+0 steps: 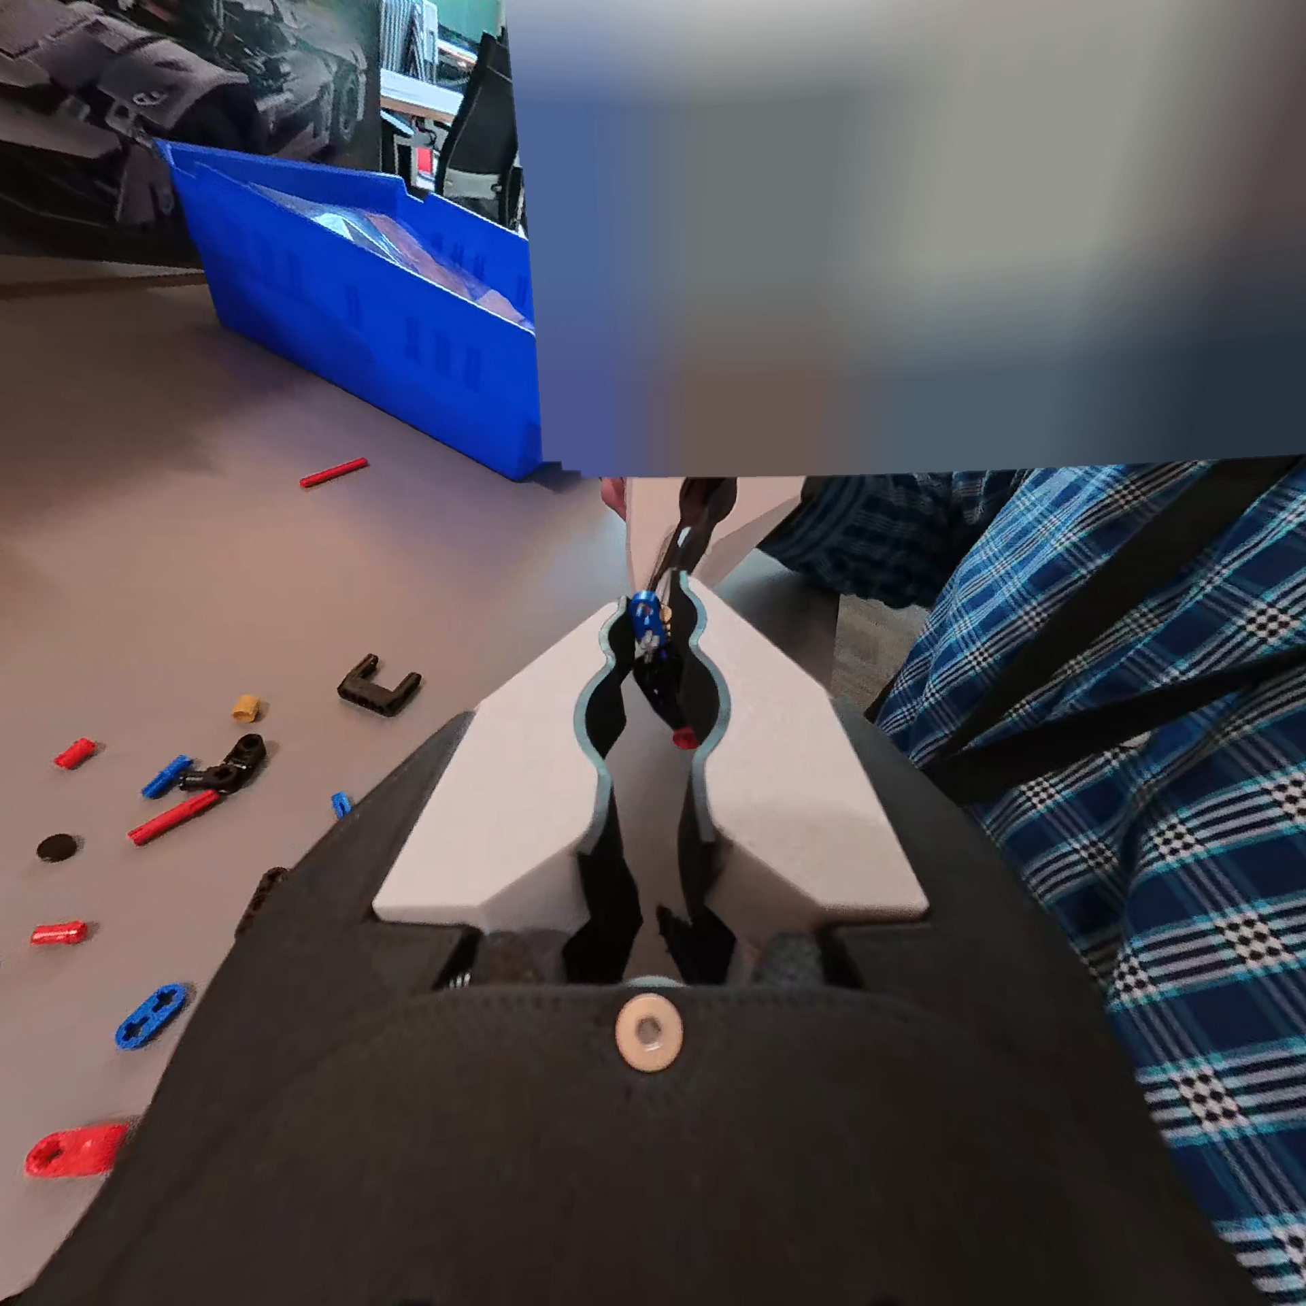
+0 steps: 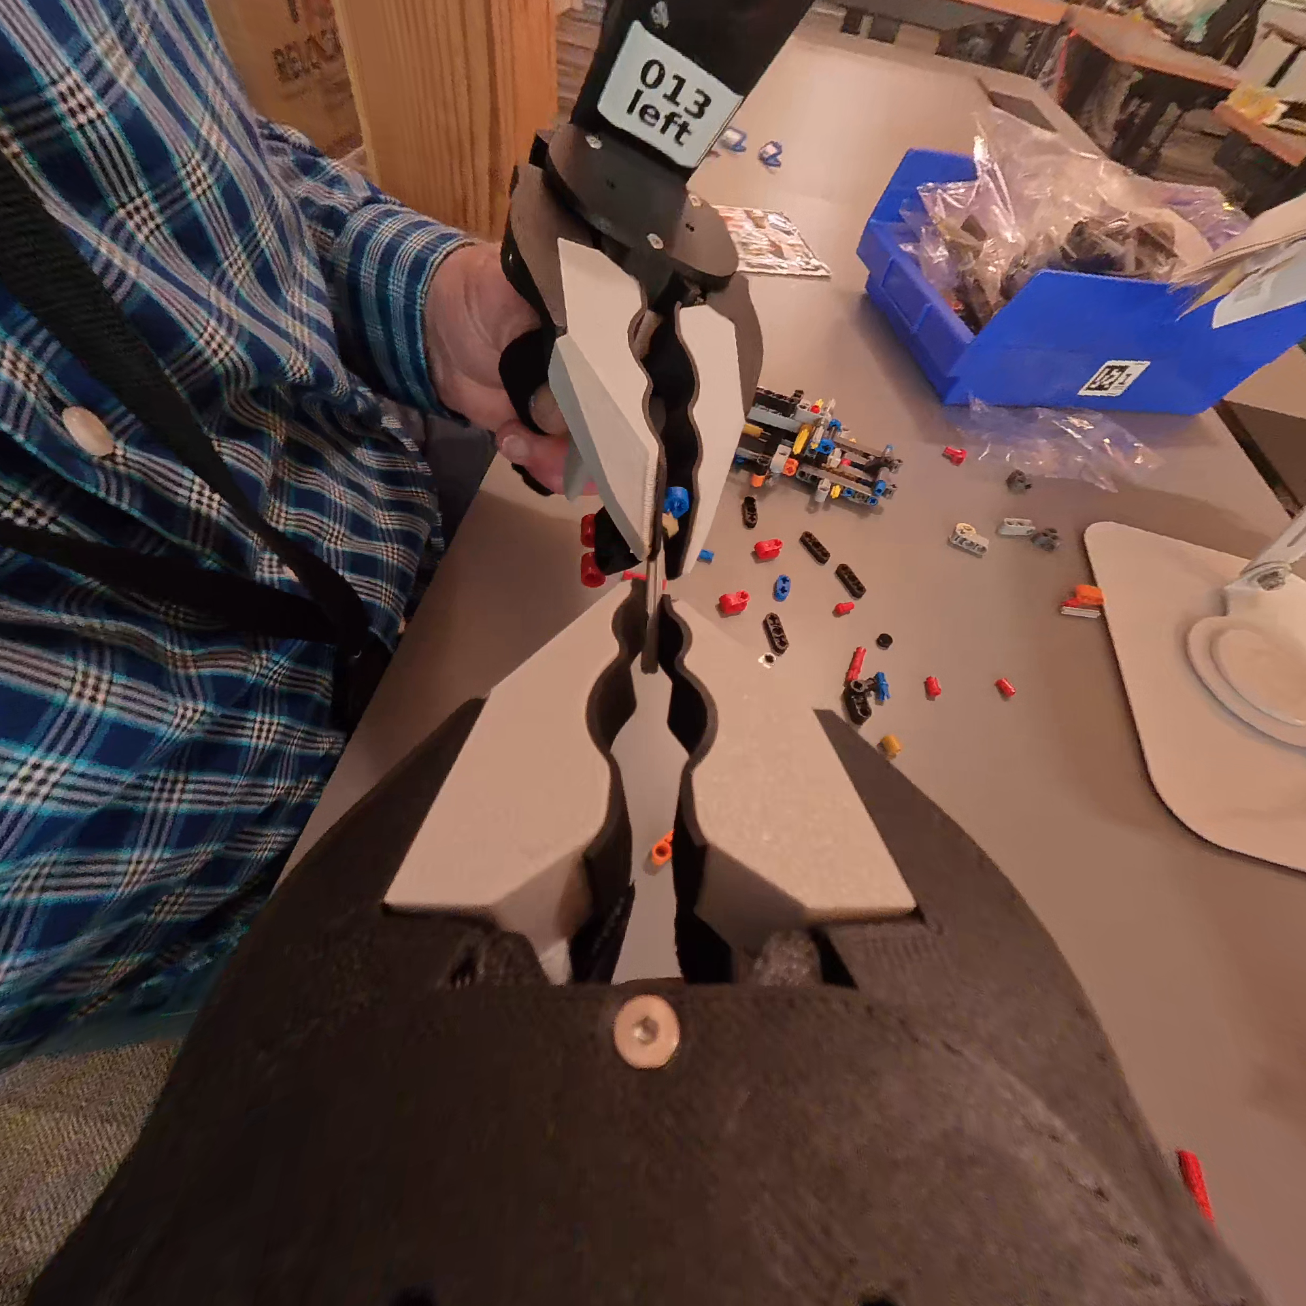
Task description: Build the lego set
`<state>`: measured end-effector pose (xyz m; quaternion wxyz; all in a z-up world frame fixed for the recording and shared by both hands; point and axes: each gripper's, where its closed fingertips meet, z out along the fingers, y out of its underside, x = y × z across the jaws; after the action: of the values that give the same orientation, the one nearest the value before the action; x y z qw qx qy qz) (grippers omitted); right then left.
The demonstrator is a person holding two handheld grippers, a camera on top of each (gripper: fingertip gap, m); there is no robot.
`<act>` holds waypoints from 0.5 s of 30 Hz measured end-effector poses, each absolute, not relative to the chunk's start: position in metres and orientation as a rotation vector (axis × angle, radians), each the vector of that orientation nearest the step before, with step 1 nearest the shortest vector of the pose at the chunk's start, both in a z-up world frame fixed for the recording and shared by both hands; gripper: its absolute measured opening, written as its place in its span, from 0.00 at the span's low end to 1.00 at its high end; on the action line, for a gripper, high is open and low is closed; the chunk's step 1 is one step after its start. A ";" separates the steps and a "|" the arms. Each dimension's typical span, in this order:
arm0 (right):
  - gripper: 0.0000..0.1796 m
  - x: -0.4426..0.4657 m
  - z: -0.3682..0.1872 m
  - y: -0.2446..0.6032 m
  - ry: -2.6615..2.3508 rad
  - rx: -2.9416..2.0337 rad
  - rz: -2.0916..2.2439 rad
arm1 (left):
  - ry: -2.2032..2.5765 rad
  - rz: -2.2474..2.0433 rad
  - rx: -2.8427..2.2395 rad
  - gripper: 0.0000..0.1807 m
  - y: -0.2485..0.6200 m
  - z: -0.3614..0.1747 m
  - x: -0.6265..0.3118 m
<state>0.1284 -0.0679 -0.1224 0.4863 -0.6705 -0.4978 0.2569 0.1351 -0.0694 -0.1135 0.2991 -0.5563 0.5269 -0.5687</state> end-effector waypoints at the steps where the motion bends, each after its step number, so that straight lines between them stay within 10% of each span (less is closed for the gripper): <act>1: 0.00 0.130 -0.122 -0.069 -1.227 -1.626 0.621 | 1.418 -1.490 -1.463 0.04 -0.071 -0.113 0.135; 15: 0.01 0.133 -0.135 -0.066 -1.239 -1.660 0.654 | 1.644 -1.179 -1.410 0.05 -0.068 -0.129 0.138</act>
<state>0.1333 -0.0662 -0.1355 0.4659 -0.6763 -0.5046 0.2663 0.1385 -0.0675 -0.1290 0.3313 -0.5394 0.6291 -0.4511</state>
